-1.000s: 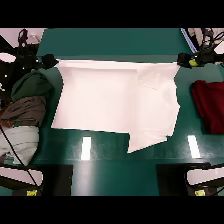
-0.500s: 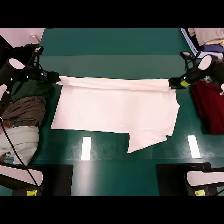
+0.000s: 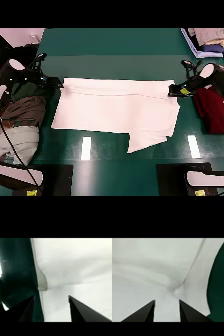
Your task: Fold the shirts.
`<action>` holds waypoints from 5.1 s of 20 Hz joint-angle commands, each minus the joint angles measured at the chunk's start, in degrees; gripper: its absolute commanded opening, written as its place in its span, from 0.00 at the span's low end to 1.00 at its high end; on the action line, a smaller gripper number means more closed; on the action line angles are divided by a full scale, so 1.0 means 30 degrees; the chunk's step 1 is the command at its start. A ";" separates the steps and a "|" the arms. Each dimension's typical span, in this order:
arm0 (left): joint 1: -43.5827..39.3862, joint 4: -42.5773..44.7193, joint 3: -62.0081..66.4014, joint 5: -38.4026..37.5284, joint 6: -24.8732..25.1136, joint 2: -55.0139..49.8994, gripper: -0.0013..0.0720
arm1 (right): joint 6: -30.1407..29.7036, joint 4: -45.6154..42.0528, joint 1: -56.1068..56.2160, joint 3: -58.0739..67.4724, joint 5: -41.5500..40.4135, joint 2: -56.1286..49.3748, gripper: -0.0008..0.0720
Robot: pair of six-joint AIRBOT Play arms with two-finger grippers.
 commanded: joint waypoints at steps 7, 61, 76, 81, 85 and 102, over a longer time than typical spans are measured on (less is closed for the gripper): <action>0.3155 0.0896 -0.7162 -0.4379 -0.0597 0.5515 0.70 | -0.2193 0.4175 -0.2652 -0.3133 0.3235 0.5785 0.51; 0.1071 -0.0022 -1.1227 -0.5741 -0.0685 1.0899 0.04 | 0.0284 0.0612 0.0051 -1.1861 0.8495 1.1948 0.03; 0.1071 -0.0794 -1.2240 -0.2739 -0.4014 1.4141 0.05 | 0.0743 0.0284 0.0066 -0.6601 0.7023 1.2626 0.03; 0.1071 -0.2266 -1.1963 0.0692 -0.4000 1.1395 0.05 | 0.0313 0.0284 0.0073 -0.4211 0.4626 0.8007 0.03; 0.1071 -0.3337 -1.0469 0.2091 -0.3475 0.9034 0.05 | 0.0306 0.0313 0.0073 -0.2390 0.3184 0.4816 0.03; 0.1071 -0.4677 -0.6018 -0.0721 -0.3483 0.5275 0.62 | -0.2725 0.3825 -0.2637 0.1530 0.3002 0.0284 0.69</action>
